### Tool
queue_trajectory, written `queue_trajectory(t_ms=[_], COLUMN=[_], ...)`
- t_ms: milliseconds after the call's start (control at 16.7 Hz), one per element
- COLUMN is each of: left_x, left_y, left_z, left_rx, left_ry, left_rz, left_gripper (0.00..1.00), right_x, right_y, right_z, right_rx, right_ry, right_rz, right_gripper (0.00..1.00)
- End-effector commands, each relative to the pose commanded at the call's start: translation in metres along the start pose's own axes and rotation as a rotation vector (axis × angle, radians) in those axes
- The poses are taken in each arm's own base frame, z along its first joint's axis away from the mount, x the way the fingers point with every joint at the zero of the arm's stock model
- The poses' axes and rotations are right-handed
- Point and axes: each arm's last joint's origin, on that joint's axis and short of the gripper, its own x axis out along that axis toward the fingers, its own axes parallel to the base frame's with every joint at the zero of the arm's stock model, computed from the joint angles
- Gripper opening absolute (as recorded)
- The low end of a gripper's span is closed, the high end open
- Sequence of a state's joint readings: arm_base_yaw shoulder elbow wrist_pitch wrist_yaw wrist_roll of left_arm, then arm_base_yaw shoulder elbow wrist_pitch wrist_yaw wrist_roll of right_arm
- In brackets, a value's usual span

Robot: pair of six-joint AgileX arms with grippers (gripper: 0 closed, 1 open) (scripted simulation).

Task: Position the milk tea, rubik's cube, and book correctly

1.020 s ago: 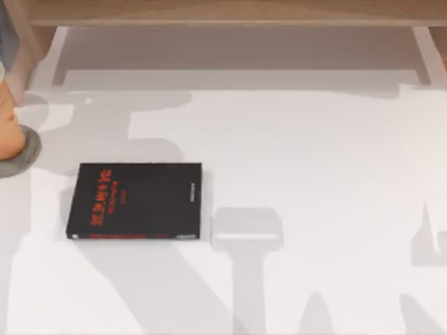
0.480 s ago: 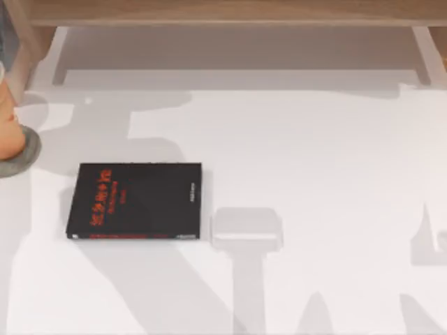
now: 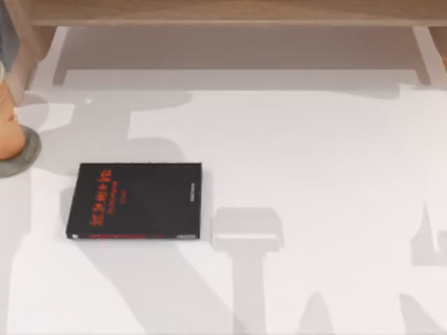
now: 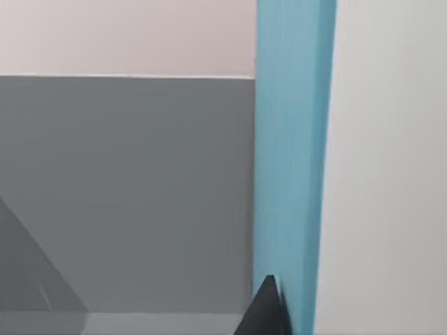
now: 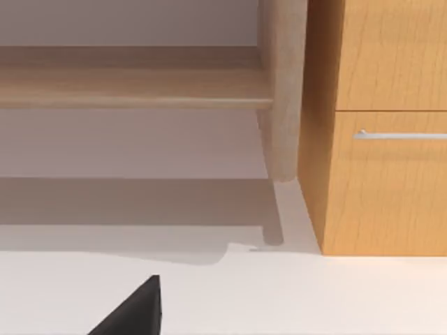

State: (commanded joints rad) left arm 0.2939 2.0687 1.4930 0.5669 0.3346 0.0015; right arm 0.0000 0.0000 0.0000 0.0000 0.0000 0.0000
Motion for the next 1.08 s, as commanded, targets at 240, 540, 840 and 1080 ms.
queue_trajectory(t_ms=[240,540,840,1080], left_x=[-0.001,-0.014,-0.012,-0.011], left_y=[0.001,0.008,0.003,0.001], left_z=[0.001,0.021,0.015,0.011], left_rx=[0.002,0.043,0.016,0.002], left_ry=[-0.002,-0.038,-0.012,-0.002], left_rz=[0.002,0.039,0.007,0.002], left_gripper=[0.00,0.00,0.00,0.00], right_x=[0.000,0.000,0.000,0.000], right_y=[0.000,0.000,0.000,0.000], right_z=[0.000,0.000,0.000,0.000], right_rx=[0.000,0.000,0.000,0.000], right_ry=[0.000,0.000,0.000,0.000], right_rz=[0.000,0.000,0.000,0.000], right_gripper=[1.00,1.00,1.00,1.00])
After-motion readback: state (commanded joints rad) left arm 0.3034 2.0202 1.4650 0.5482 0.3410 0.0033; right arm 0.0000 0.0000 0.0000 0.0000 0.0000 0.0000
